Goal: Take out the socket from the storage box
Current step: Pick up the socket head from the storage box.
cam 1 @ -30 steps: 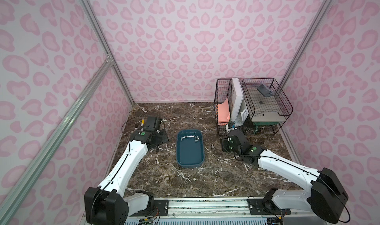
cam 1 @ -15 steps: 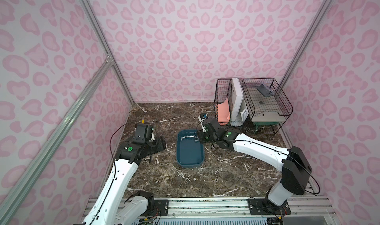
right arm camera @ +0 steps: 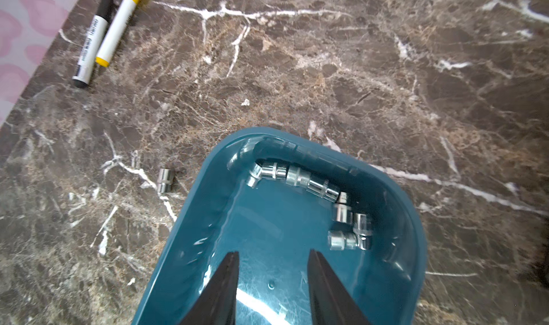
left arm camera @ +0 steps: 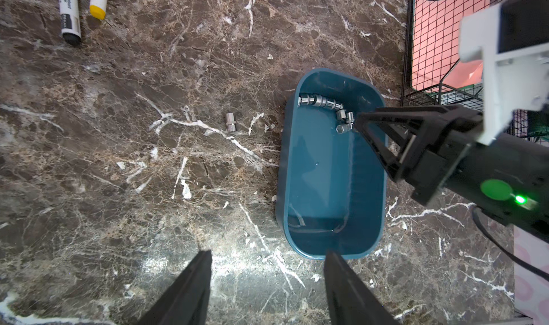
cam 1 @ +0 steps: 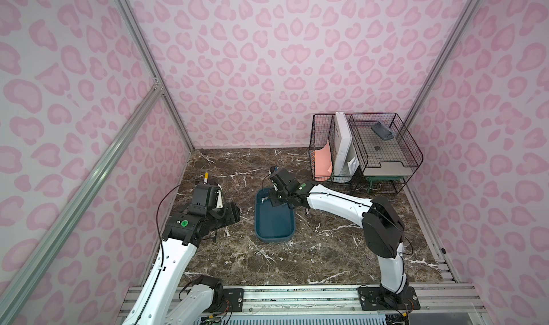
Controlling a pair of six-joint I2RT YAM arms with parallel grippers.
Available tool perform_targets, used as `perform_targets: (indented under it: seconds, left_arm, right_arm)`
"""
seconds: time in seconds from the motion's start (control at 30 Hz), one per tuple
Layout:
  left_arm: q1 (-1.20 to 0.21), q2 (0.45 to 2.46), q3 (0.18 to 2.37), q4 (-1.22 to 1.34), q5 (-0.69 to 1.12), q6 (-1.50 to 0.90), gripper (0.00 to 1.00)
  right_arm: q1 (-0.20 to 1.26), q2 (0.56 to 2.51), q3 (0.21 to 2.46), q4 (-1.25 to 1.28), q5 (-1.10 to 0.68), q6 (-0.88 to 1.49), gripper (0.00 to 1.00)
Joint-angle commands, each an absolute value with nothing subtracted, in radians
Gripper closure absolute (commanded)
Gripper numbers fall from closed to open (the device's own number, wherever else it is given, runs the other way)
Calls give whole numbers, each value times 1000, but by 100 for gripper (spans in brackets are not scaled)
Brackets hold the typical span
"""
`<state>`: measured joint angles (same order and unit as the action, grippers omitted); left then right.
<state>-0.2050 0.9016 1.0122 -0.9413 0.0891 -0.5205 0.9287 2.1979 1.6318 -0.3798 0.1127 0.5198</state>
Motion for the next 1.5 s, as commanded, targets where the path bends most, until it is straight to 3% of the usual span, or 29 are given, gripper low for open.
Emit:
perform_targets:
  seconds: [0.0,0.57,0.93,1.47]
  left_arm:
    - [-204,902,1011,-944,102,-506,36]
    - [-205,927,1000,-920,101,-505,36]
    - [-205,919,984,-916,100,-503,36]
    - [-205,917,964,-900,99,-503,36]
  right_arm:
    - [928,2244,1673,-418,137,547,57]
    - [903,2338,1686,-535,203,681,54]
    - [891,2346,1686,-538,225,693,46]
    - [874,2365,1679,-488,222,701,46]
